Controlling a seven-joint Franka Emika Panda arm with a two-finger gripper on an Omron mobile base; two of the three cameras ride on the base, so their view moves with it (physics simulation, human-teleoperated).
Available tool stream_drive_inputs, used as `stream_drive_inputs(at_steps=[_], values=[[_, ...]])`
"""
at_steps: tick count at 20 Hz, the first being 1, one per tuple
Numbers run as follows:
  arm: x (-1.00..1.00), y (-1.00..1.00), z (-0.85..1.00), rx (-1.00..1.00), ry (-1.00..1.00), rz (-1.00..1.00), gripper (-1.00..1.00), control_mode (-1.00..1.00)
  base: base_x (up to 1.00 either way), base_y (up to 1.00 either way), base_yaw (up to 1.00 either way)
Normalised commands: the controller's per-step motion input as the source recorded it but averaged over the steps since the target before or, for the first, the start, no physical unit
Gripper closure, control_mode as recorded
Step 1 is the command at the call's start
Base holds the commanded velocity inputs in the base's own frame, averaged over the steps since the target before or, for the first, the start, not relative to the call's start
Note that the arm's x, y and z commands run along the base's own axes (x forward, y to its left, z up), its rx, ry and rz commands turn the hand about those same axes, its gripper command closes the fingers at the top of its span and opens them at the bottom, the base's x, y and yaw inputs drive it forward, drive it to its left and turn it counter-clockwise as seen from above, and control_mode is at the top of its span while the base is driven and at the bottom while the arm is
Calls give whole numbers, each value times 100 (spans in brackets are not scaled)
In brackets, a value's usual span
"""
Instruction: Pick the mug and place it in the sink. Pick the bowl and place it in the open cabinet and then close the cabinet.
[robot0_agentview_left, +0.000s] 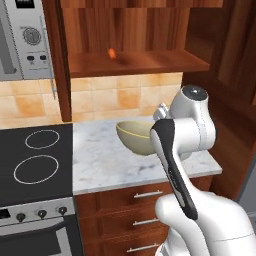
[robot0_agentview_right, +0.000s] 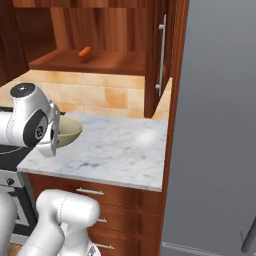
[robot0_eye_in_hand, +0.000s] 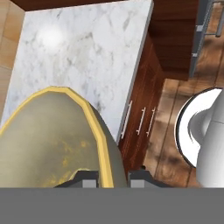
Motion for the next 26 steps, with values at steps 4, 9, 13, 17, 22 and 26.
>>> stream_drive_inputs(at_steps=[4,9,13,17,22,26], values=[[0,0,0,0,0,0,100,100,31,0,0],[0,0,0,0,0,0,100,100,38,-9,0],[0,0,0,0,0,0,100,100,48,4,0],[0,0,0,0,0,0,100,100,46,2,0],[0,0,0,0,0,0,100,100,28,0,0],[-9,-1,8,0,-2,0,100,-100,0,0,0]])
